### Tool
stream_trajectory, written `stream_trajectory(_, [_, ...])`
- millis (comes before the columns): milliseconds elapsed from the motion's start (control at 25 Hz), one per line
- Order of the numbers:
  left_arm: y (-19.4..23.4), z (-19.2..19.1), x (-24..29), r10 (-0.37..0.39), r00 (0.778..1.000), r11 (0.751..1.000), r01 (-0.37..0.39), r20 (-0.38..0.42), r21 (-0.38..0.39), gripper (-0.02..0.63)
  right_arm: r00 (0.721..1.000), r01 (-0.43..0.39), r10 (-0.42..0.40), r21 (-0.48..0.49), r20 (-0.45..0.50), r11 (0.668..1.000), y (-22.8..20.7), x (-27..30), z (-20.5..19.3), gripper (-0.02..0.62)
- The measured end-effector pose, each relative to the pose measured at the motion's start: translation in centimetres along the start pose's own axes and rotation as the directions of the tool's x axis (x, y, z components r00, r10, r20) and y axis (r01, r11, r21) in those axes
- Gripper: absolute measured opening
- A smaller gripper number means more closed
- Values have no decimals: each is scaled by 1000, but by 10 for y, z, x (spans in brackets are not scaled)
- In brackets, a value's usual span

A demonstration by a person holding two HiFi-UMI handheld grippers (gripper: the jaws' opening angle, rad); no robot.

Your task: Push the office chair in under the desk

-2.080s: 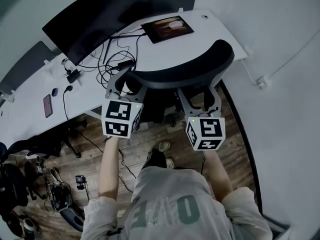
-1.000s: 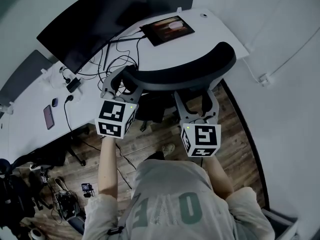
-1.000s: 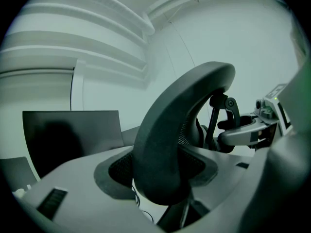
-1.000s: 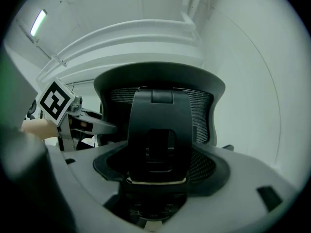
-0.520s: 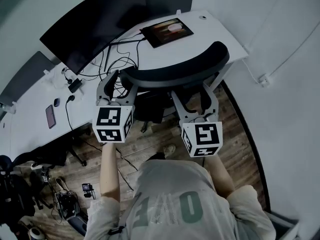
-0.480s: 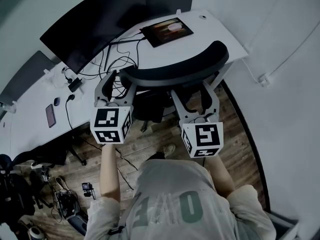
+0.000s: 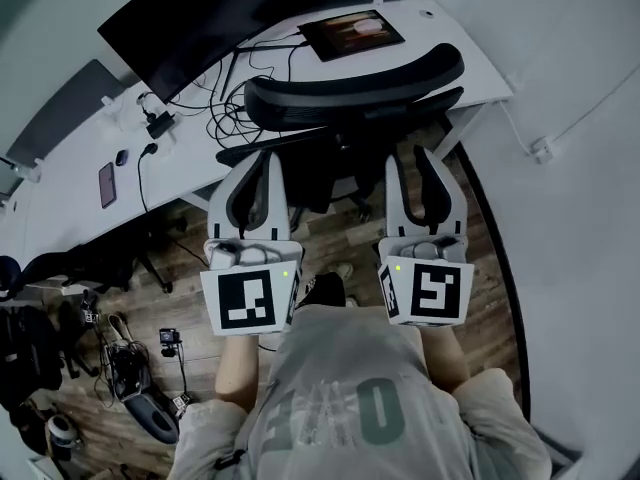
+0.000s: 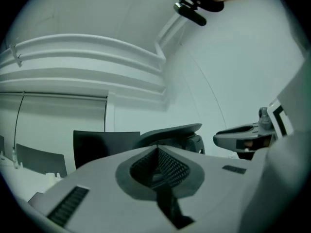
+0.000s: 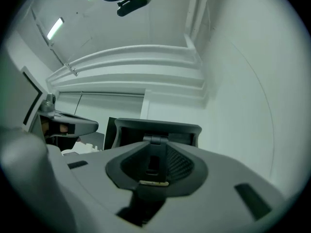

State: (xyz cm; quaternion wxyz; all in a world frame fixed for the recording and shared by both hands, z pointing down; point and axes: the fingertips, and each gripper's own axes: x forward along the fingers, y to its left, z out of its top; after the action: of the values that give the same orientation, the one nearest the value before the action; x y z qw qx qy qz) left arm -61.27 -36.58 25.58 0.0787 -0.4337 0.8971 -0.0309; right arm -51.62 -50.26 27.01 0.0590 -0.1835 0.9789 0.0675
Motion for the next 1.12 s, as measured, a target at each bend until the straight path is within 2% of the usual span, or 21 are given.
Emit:
stream_trajectory(40, [-10,2,-7,1,1000,1000,-1,16,0,17,1000,12,-12,-4,0,1000,-2,-10,-3,70])
stream_trajectory(200, [-44,-13,-23,-20,1000,1000,20,-20,3,15,999,-3,3,13,-37,1000,2,-33,-19,26])
stream_trajectory(400, [-68,-29,-37,-51,996,998,48,-77,-42,15,996,-39,38,-11,-86,999,14,-56,-30,21])
stream_trajectory(760, [-79,-27,-43,-51,997,997,47,-63,-53,15,995,-46,44,-28,-95,999,6,-71,-32,20])
stream_trajectory(1120, [-92,-17,-42,-55,997,998,54,-59,-18,15,996,-33,32,-9,-80,999,-12,-75,-28,20])
